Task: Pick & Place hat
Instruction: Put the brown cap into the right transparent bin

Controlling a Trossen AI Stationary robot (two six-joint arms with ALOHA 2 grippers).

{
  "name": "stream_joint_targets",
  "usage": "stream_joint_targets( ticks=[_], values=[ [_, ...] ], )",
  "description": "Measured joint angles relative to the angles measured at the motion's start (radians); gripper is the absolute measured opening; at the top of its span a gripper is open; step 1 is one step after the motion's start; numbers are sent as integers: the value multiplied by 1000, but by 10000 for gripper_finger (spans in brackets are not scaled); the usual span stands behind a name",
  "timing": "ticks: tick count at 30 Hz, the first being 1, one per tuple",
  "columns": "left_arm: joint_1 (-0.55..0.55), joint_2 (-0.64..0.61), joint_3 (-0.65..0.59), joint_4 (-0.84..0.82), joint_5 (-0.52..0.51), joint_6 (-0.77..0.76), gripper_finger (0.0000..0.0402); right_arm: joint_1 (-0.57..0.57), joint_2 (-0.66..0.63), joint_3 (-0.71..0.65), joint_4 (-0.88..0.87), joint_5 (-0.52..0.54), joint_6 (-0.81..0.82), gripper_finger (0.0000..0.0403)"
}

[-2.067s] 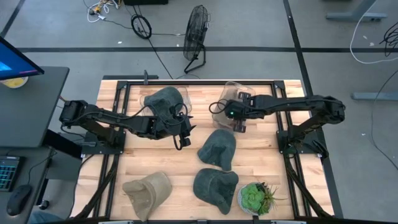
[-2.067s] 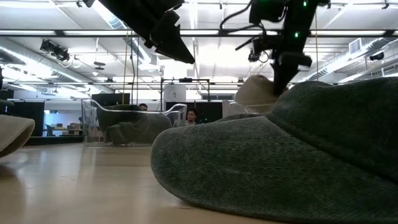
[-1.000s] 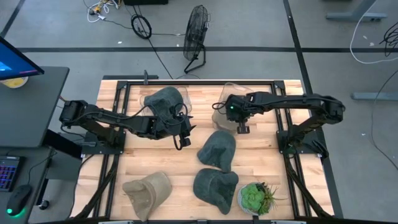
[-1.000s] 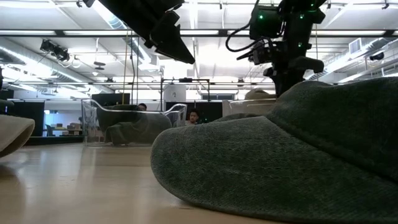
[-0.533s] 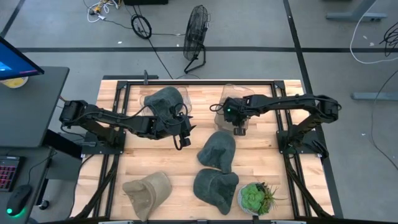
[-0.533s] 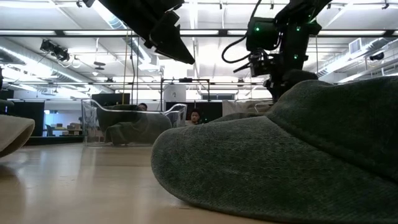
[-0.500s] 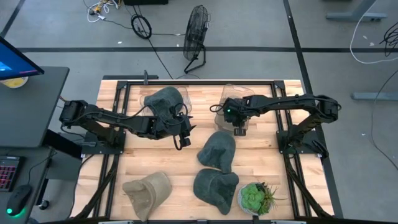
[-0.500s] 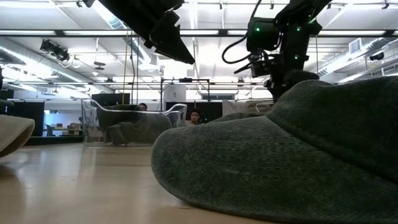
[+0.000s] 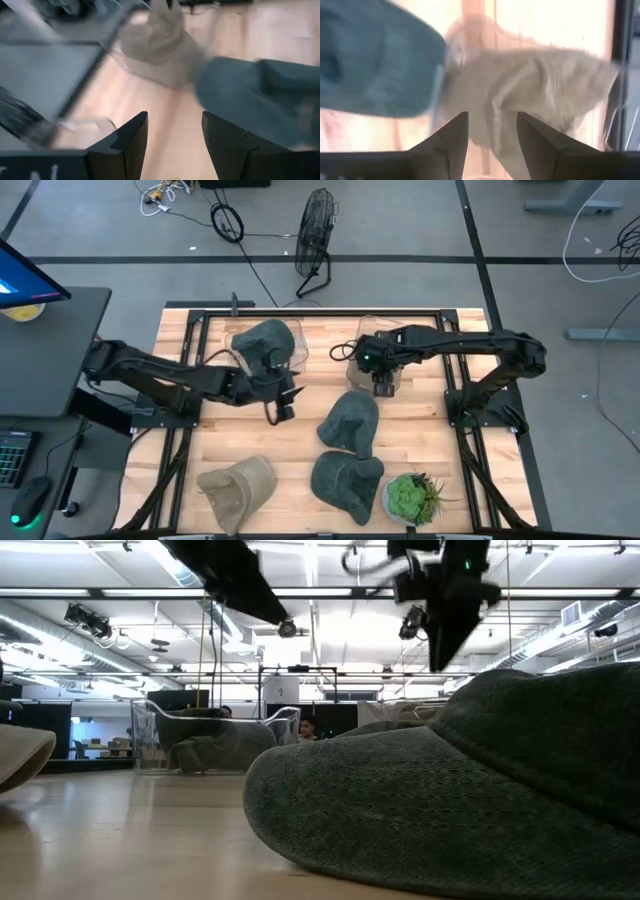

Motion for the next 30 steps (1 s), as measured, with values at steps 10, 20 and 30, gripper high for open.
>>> stream_joint_targets(
  ticks=[10, 20, 30],
  values=[
    [-201, -54, 0, -359, 465, -441, 192, 153, -1, 9, 233, -3, 31, 173],
    [-540, 39, 0, -435, 463, -645, 192, 217, -1, -34, 281, -3, 31, 173],
    [-688, 217, 0, -493, 458, -814, 192, 218, -1, -36, 311, -3, 23, 173]
  ],
)
